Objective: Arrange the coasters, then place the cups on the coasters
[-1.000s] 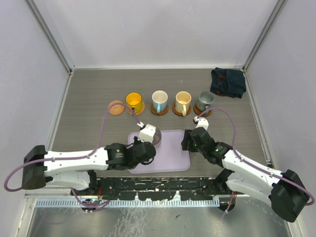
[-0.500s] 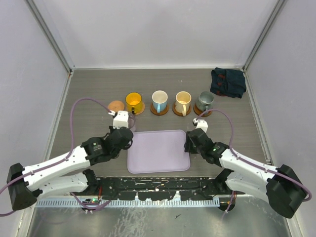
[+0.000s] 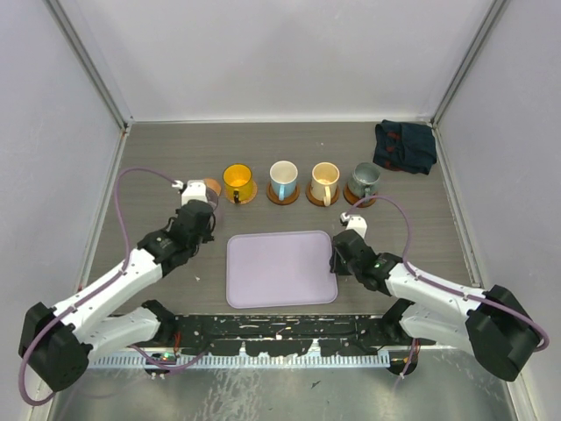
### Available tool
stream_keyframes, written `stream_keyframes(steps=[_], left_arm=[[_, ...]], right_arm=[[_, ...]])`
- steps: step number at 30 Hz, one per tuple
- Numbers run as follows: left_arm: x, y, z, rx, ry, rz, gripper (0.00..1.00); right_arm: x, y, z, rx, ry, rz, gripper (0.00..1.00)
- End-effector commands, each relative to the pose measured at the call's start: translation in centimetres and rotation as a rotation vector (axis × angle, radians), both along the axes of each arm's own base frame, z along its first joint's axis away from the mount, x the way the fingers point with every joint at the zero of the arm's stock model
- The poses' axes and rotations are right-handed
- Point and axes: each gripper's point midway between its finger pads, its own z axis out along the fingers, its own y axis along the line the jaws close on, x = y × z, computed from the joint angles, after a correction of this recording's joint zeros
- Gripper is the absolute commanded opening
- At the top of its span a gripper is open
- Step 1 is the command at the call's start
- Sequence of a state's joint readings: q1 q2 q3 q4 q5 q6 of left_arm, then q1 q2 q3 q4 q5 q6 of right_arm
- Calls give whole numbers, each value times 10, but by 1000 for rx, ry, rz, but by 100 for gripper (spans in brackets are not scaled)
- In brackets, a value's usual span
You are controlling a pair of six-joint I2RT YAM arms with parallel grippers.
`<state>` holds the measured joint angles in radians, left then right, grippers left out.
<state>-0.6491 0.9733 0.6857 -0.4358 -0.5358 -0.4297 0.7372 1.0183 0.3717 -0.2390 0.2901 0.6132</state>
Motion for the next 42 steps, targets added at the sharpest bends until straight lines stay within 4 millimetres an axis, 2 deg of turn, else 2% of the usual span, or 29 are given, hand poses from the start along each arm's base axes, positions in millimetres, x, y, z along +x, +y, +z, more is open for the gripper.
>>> stream_keyframes(steps=[1, 4, 9, 18, 27, 36, 38, 40, 42], left_arm=[[36, -6, 28, -103, -116, 8, 0], [46, -5, 27, -102, -117, 17, 0], [59, -6, 30, -92, -131, 14, 0], [78, 0, 30, -95, -133, 31, 0], [94, 9, 37, -89, -148, 49, 0], [109, 13, 29, -96, -126, 55, 0], [111, 12, 32, -102, -133, 52, 0], [114, 11, 22, -95, -108, 52, 0], [115, 11, 21, -96, -105, 52, 0]], right_arm=[[6, 8, 7, 35, -28, -6, 34], [6, 11, 9, 35, -27, 3, 33], [2, 13, 8, 27, -16, 18, 24], [-9, 13, 4, 13, 3, 27, 17], [-17, 9, 6, 5, 9, 27, 14], [-22, 9, 7, 4, 21, 30, 14], [-23, 9, 7, 2, 24, 30, 14], [-24, 9, 7, 3, 27, 29, 14], [-25, 10, 7, 5, 28, 29, 14]])
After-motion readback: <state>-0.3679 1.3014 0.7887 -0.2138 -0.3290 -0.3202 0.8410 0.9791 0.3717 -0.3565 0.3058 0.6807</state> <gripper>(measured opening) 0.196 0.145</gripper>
